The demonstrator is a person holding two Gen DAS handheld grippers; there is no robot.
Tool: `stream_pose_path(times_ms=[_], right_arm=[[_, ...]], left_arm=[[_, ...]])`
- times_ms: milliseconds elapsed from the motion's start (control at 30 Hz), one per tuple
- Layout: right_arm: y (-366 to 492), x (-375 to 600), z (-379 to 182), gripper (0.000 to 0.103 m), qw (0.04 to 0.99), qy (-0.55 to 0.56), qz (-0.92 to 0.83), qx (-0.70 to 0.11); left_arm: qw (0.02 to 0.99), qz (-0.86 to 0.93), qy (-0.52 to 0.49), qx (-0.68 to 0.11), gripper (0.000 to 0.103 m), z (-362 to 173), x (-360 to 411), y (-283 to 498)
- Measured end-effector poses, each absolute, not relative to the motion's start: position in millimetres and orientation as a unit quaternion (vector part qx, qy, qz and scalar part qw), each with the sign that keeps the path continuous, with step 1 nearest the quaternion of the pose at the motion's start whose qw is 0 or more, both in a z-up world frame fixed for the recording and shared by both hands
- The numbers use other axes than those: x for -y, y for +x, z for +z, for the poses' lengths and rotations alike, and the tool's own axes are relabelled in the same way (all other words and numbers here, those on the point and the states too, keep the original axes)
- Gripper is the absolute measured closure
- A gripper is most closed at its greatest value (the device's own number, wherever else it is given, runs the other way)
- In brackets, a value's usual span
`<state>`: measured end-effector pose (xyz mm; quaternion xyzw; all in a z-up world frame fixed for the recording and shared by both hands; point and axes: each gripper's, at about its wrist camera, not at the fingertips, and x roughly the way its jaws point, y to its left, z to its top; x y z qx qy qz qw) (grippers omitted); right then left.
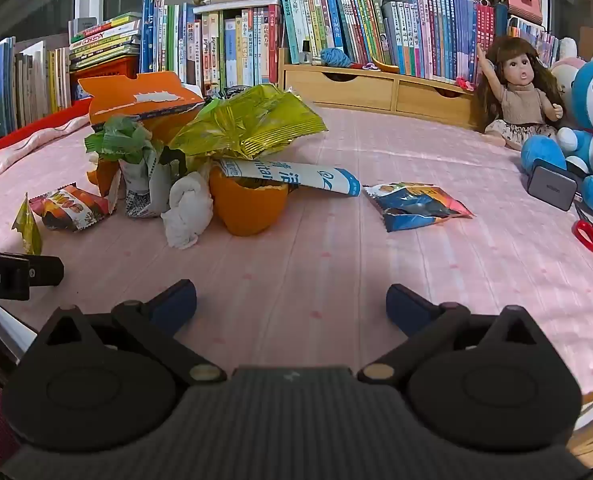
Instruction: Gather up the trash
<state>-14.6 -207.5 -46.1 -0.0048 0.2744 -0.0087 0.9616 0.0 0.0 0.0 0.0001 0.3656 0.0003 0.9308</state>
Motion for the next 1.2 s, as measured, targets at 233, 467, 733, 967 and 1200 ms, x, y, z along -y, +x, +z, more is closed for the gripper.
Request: stream_pose_path(times_ms=[233, 467, 733, 967, 1200], right_arm=[[-14.5, 207.8, -46.1, 0.000, 0.961, -0.005, -0.008, -0.275], [-14.5, 208.8, -41.7, 0.000, 0.961, -0.005, -0.009, -0.277], [-13.5, 208.1, -44.1, 0.000, 0.961, -0.005, -0.009, -0.278], [-13.4, 208.0, -44.8, 0.000, 0.960, -0.005, -0.009, -0.279], [-13.4, 208.1, -45.0, 0.000, 0.960, -0.005, -0.009, -0.280]], left_arm=[[0.931, 0.000, 0.000, -0.365, 0.000, 0.0, 0.0, 0.0], [0.931, 0.000, 0.000, -0.366, 0.000, 0.0, 0.0, -0.1], [0.930, 0.000, 0.000, -0.367, 0.000, 0.0, 0.0, -0.1], [0.930, 0.001, 0.000, -0.368, 0.000, 0.0, 0.0, 0.0], [0.930, 0.001, 0.000, -0.369, 0.000, -0.1, 0.1, 0.1]])
